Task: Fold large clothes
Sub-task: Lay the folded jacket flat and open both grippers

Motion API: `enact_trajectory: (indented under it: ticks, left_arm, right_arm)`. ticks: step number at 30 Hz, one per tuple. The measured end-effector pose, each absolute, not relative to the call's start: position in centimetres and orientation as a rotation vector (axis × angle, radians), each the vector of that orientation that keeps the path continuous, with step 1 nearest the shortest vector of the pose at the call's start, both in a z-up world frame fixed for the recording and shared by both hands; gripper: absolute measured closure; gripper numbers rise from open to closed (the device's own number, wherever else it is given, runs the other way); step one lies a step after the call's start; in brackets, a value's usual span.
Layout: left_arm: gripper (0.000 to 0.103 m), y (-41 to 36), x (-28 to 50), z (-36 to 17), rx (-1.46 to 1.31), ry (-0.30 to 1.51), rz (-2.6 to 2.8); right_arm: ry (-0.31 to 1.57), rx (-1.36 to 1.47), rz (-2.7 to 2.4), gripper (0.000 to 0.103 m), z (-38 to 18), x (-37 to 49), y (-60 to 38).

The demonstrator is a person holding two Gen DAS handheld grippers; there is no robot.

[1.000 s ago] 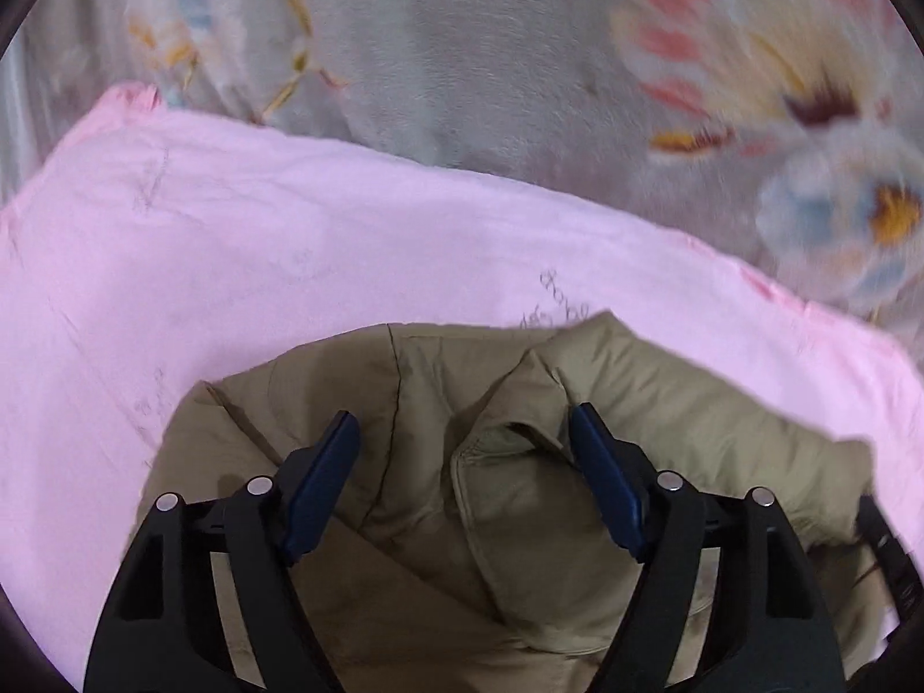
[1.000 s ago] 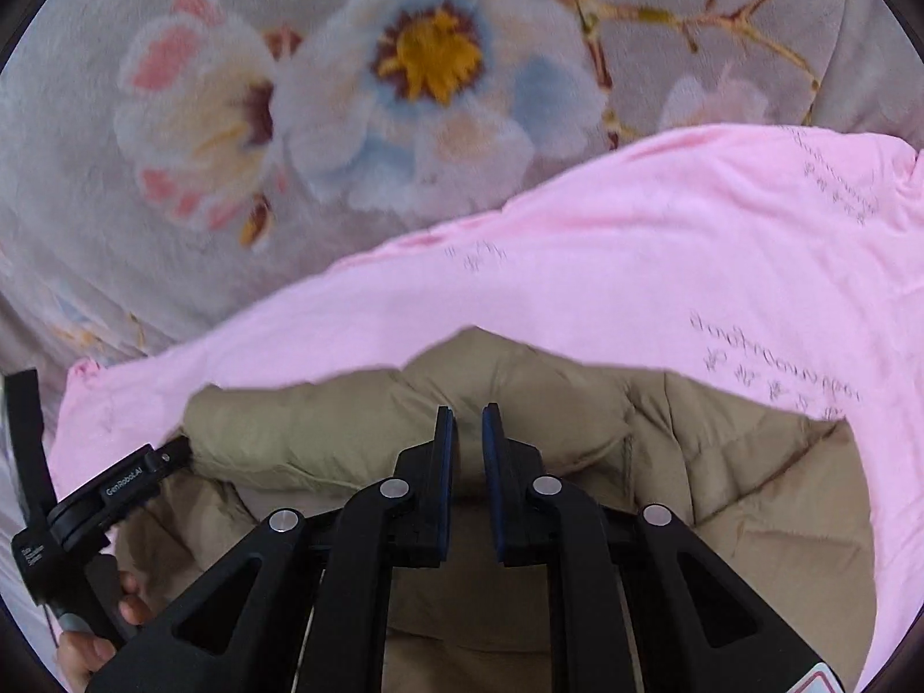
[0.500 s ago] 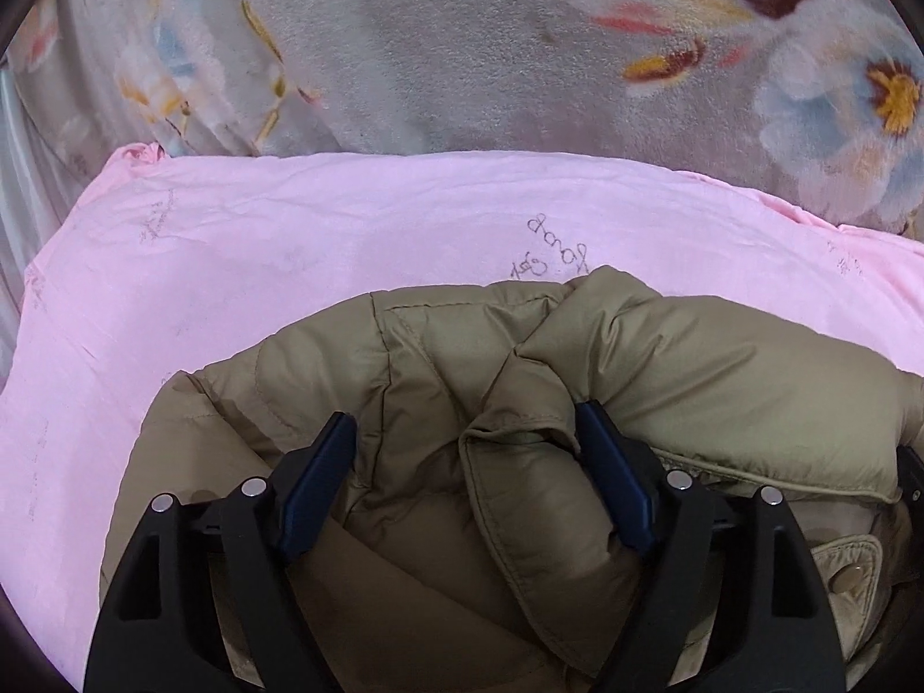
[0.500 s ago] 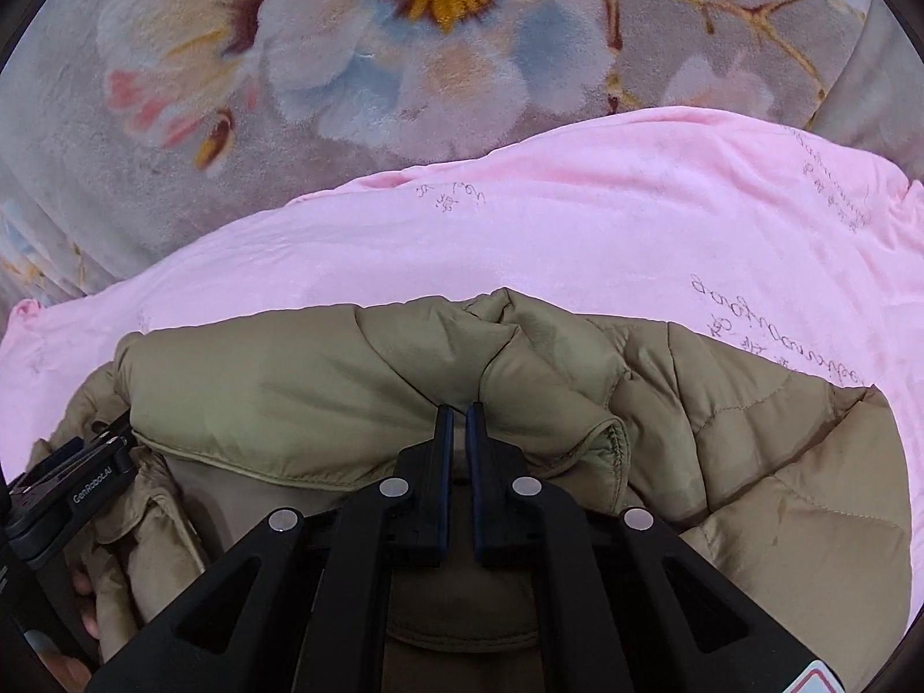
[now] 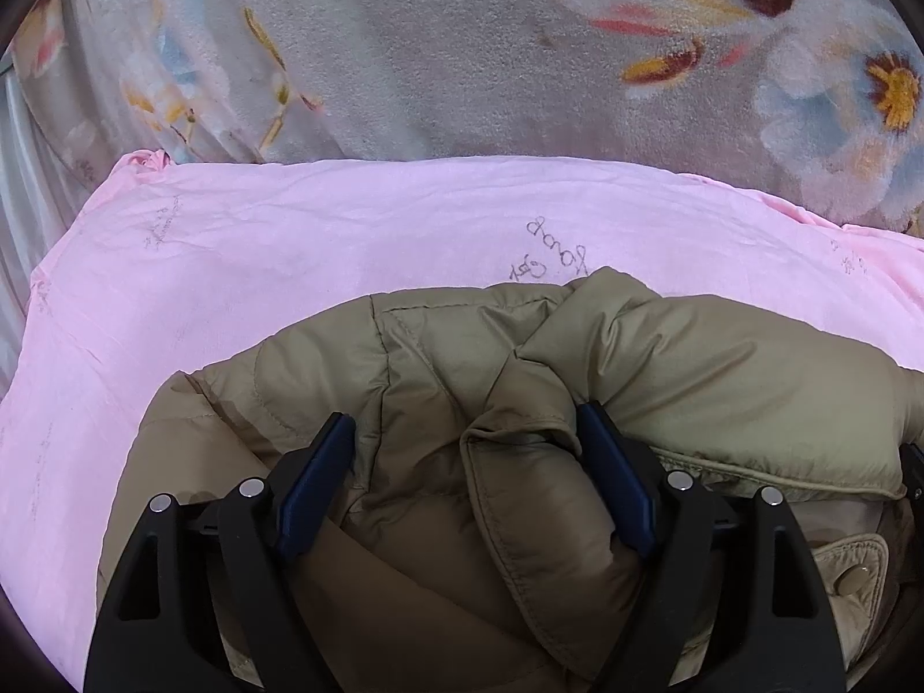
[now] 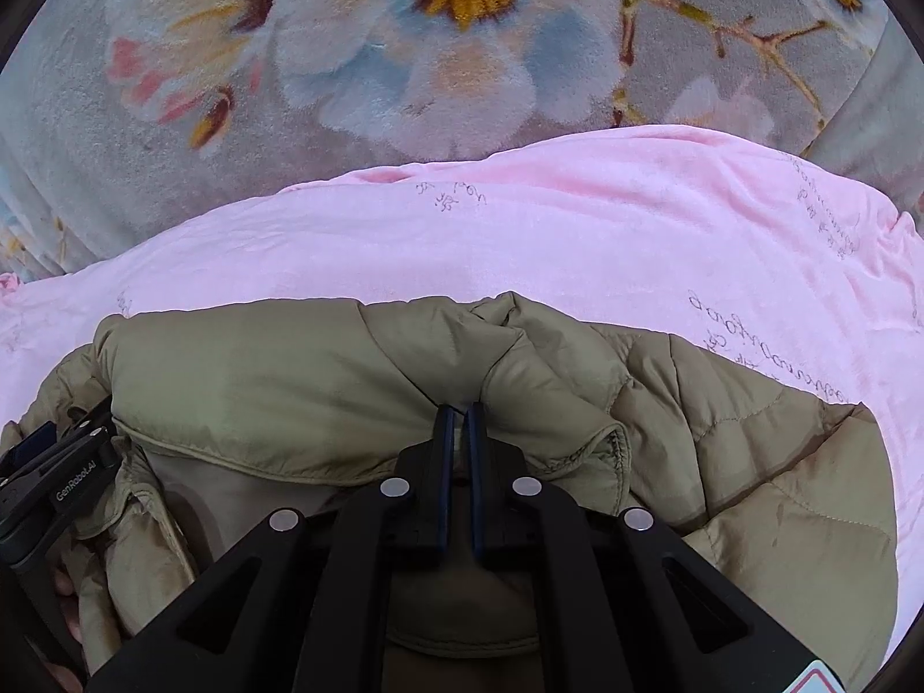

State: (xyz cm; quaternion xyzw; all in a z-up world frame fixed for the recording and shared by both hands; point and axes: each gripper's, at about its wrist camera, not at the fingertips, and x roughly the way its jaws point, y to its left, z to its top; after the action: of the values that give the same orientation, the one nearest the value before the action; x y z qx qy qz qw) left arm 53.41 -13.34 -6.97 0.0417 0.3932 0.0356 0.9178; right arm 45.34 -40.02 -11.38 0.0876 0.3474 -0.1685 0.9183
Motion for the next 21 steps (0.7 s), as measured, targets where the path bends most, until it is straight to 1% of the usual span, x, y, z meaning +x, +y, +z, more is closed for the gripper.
enact_trajectory:
  ticks: [3, 6, 8, 11, 12, 13, 14, 16, 20, 21]
  left_arm:
    - [0.024, -13.3, 53.4, -7.0, 0.087, 0.807, 0.076]
    - [0.017, -12.8, 53.2, -6.7, 0.071, 0.805, 0.095]
    - [0.016, -11.5, 52.2, -6.2, 0.005, 0.809, 0.076]
    - [0.015, -8.1, 48.1, -4.5, -0.123, 0.831, -0.026]
    - [0.014, -6.9, 46.1, -3.9, -0.134, 0.830, -0.039]
    - [0.010, -6.1, 44.4, -3.5, -0.137, 0.828, -0.050]
    - [0.008, -5.0, 42.3, -3.2, -0.145, 0.822, -0.066]
    - [0.008, -2.3, 38.1, -3.2, -0.150, 0.840, -0.072]
    - [0.008, 3.0, 31.0, -4.1, -0.163, 0.883, -0.049]
    - [0.008, 4.3, 29.4, -4.3, -0.164, 0.886, -0.030]
  right_arm:
    - [0.709, 0.194, -0.340, 0.100, -11.3, 45.2, -40.2]
    - [0.672, 0.251, -0.311, 0.099, -10.9, 44.2, -40.9]
    - [0.616, 0.333, -0.263, 0.097, -10.3, 42.3, -41.7]
    - [0.623, 0.383, -0.246, 0.090, -8.9, 37.8, -41.2]
    - [0.626, 0.385, -0.240, 0.086, -8.4, 36.0, -40.7]
    - [0.620, 0.385, -0.233, 0.082, -7.8, 34.0, -40.1]
    - [0.606, 0.381, -0.232, 0.078, -7.4, 31.6, -39.7]
    - [0.576, 0.375, -0.257, 0.057, -6.8, 25.9, -38.8]
    - [0.553, 0.381, -0.307, 0.048, -6.9, 15.6, -37.4]
    - [0.551, 0.379, -0.321, 0.044, -7.2, 13.0, -37.1]
